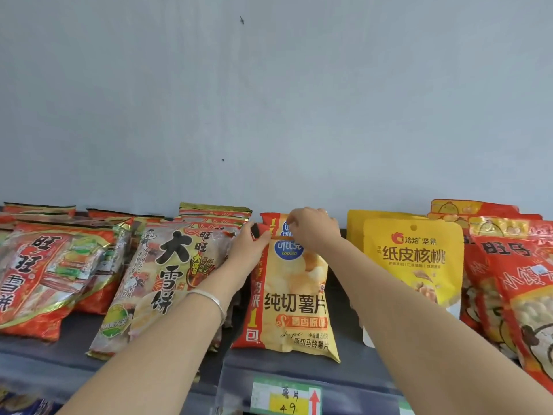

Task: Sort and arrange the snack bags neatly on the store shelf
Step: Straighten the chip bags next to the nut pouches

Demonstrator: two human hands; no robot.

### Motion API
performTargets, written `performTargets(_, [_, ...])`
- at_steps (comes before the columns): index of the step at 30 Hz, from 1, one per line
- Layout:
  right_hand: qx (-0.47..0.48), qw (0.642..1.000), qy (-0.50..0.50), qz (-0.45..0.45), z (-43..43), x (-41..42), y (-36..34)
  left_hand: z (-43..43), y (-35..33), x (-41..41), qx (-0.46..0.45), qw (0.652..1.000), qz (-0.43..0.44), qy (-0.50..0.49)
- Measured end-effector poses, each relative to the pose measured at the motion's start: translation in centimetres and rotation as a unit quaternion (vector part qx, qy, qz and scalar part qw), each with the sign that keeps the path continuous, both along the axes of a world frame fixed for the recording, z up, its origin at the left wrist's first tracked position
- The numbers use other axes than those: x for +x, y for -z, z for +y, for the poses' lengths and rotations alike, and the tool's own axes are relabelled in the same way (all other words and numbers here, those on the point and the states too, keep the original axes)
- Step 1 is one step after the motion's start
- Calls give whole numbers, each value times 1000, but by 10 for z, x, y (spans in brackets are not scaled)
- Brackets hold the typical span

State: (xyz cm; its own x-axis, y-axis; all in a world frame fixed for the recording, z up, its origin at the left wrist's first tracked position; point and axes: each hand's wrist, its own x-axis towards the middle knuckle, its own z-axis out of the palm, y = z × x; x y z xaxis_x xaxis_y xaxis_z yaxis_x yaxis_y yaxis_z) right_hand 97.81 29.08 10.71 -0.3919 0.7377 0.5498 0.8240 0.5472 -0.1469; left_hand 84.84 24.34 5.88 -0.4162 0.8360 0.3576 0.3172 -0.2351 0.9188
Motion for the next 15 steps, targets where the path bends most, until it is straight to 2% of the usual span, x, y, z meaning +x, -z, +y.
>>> performTargets(6, [-82,996,0,-16,32,-12,-9,22,-14,-7,-50,983,-166,65])
performTargets(10, [-119,992,-17,-34,47,-17,-16,38,-23,-14,-99,970,-208,80])
performTargets(15, [-130,990,-27,-40,57,-21,-20,60,-27,-23,-105,959,-250,84])
